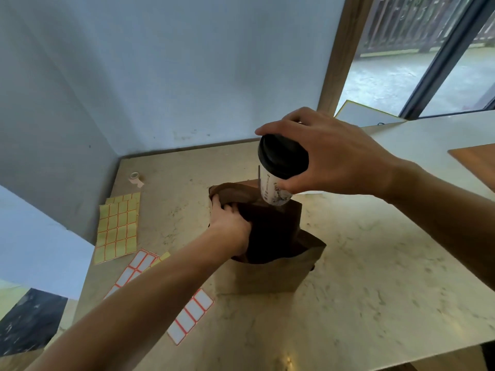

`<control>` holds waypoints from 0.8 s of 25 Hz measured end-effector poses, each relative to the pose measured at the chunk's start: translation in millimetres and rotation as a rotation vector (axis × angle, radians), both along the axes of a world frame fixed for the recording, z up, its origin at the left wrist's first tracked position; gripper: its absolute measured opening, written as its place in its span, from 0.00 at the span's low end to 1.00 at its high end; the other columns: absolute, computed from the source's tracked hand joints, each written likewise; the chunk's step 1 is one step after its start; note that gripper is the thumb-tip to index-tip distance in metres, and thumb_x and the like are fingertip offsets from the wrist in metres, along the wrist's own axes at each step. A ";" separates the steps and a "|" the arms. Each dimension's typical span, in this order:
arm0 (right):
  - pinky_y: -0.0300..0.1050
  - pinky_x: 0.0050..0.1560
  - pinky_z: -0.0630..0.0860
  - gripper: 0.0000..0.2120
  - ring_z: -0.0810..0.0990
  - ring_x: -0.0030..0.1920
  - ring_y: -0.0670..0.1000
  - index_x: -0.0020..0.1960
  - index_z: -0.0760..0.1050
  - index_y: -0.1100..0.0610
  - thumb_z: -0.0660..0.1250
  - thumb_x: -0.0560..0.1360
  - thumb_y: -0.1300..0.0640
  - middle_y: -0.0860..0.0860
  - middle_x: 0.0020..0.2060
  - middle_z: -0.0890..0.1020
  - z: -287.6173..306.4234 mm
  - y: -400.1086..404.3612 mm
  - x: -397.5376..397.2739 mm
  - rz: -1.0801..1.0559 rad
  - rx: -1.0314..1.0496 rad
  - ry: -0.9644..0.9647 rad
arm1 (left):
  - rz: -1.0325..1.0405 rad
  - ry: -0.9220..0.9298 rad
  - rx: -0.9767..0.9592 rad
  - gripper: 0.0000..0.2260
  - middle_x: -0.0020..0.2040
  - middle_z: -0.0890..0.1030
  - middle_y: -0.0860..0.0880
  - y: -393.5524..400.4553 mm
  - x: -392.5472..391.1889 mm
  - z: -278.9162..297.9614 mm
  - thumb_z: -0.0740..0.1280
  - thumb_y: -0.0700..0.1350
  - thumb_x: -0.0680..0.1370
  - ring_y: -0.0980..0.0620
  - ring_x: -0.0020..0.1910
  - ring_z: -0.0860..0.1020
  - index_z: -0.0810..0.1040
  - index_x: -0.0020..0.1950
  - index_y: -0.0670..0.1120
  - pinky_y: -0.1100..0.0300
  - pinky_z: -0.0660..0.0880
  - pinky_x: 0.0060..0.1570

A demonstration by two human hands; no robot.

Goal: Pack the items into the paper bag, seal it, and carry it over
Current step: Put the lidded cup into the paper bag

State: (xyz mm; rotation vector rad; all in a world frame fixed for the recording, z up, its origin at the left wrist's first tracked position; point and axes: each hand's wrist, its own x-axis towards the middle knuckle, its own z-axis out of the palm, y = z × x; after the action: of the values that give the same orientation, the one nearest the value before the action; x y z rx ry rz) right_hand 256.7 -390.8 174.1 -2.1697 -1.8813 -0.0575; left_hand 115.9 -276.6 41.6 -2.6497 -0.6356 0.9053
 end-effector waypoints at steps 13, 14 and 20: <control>0.46 0.44 0.74 0.38 0.71 0.54 0.54 0.67 0.56 0.40 0.71 0.63 0.39 0.51 0.61 0.69 -90.6 18.7 -40.7 0.092 -0.328 -0.067 | -0.017 -0.010 0.055 0.34 0.77 0.57 0.41 -5.6 -16.9 5.7 0.63 0.56 0.77 0.39 0.75 0.56 0.51 0.78 0.50 0.36 0.40 0.72; 0.46 0.45 0.74 0.38 0.71 0.54 0.55 0.67 0.56 0.40 0.71 0.63 0.39 0.52 0.61 0.69 -95.9 21.2 -42.9 0.096 -0.363 -0.077 | -0.015 0.000 0.065 0.36 0.77 0.56 0.41 -5.4 -18.6 5.2 0.63 0.57 0.77 0.39 0.75 0.55 0.50 0.78 0.50 0.37 0.40 0.72; 0.43 0.35 0.74 0.40 0.75 0.42 0.53 0.68 0.55 0.47 0.71 0.64 0.38 0.54 0.56 0.70 -116.0 31.5 -51.4 0.115 -0.549 -0.168 | -0.057 -0.026 0.100 0.35 0.77 0.57 0.41 -9.5 -28.1 -1.3 0.65 0.59 0.75 0.39 0.76 0.52 0.56 0.77 0.49 0.36 0.40 0.72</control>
State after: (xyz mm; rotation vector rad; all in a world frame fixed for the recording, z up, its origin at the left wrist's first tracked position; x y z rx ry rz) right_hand 205.2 -359.3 58.1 -2.4462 -2.3287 0.3504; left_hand 87.7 -286.1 40.3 -2.5811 -0.5920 0.8037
